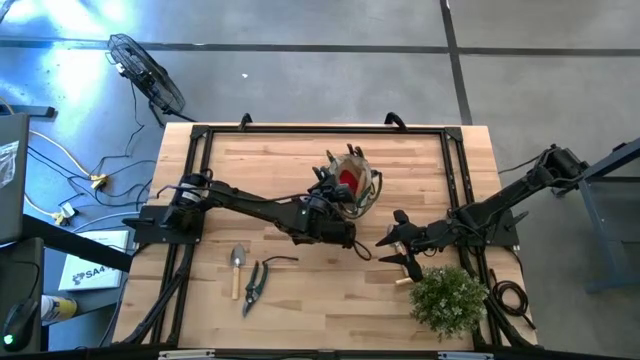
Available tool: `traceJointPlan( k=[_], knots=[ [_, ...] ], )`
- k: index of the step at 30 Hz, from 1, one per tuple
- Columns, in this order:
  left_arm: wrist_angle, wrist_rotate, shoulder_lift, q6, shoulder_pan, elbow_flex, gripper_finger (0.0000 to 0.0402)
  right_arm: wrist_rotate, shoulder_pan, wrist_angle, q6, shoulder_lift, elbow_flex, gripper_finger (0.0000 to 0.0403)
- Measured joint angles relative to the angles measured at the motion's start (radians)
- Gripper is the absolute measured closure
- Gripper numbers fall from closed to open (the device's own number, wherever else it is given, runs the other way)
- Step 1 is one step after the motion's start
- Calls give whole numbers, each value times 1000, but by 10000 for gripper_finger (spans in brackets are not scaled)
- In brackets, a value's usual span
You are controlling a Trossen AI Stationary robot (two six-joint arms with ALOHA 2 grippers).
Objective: Pick & Place Garden tools in Gardening bag
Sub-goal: Put the top green shear scissors into the light brown gardening bag
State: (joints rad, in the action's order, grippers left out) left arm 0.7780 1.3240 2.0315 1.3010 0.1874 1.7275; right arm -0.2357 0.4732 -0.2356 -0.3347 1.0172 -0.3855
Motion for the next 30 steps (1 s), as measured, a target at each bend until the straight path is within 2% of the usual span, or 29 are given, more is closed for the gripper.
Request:
traceJointPlan(
  k=[26, 30],
  knots=[
    [24, -6, 34, -22, 3, -2, 362, 0, 0, 3, 8, 0, 1, 212],
    [26, -6, 32, -23, 25, -2, 350, 0, 0, 22, 7, 0, 1, 212]
  ],
)
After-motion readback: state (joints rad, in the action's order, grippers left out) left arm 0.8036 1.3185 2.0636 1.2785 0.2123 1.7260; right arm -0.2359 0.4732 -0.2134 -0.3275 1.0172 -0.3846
